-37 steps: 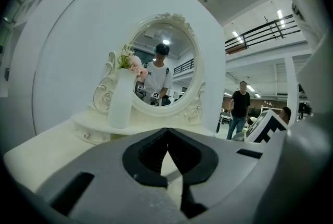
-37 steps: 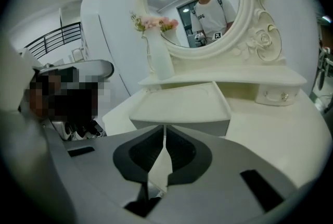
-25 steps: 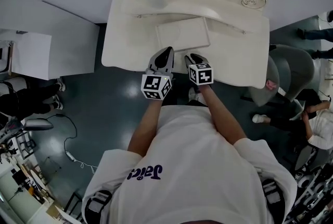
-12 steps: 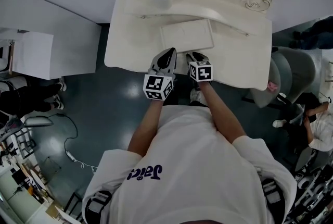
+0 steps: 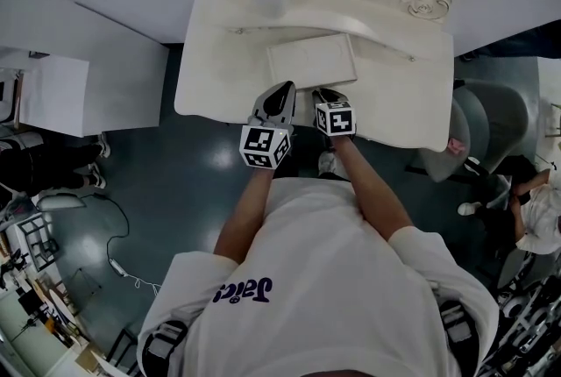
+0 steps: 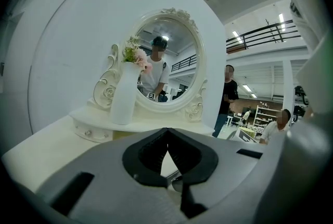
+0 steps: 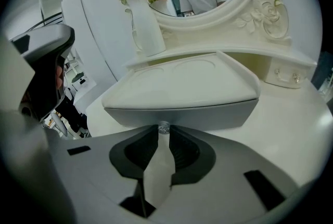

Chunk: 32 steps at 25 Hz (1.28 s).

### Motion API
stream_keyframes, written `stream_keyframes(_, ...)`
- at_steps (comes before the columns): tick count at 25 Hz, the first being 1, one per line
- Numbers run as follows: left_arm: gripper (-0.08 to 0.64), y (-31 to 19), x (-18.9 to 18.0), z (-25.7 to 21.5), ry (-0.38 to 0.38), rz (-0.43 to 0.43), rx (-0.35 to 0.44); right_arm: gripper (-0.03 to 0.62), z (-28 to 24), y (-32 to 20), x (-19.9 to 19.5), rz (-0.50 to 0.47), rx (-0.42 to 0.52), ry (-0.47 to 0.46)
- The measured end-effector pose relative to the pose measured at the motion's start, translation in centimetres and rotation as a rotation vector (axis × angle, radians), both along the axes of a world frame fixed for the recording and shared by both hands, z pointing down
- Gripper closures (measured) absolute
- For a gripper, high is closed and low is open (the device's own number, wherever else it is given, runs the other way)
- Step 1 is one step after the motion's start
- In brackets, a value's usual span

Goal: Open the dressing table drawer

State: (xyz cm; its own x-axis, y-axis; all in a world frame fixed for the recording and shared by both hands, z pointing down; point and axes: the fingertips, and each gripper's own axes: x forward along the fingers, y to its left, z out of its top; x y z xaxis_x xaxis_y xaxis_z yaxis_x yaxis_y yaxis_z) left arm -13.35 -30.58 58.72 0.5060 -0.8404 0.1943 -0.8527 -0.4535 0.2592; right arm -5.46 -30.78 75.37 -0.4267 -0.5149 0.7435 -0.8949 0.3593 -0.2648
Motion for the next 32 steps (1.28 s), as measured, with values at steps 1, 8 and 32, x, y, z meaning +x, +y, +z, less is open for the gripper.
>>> stream_keyframes(1, 0.545, 0.1, 0.1, 0.0, 0.0, 0.001, 0.001, 0.52, 0.0, 0.2, 0.0, -0.001, -0.001, 0.001)
stream_keyframes(8, 0.545, 1.2, 0.4, -0.1, 0.0, -0.003, 0.003, 0.52, -0.1, 1.7, 0.3, -0.009, -0.007, 0.001)
stream_keyframes(32, 0.545, 5.8, 2.5, -0.1, 0.005, -0.021, 0.001, 0.522, 0.1, 9.0, 1.6, -0.073, -0.043, -0.007)
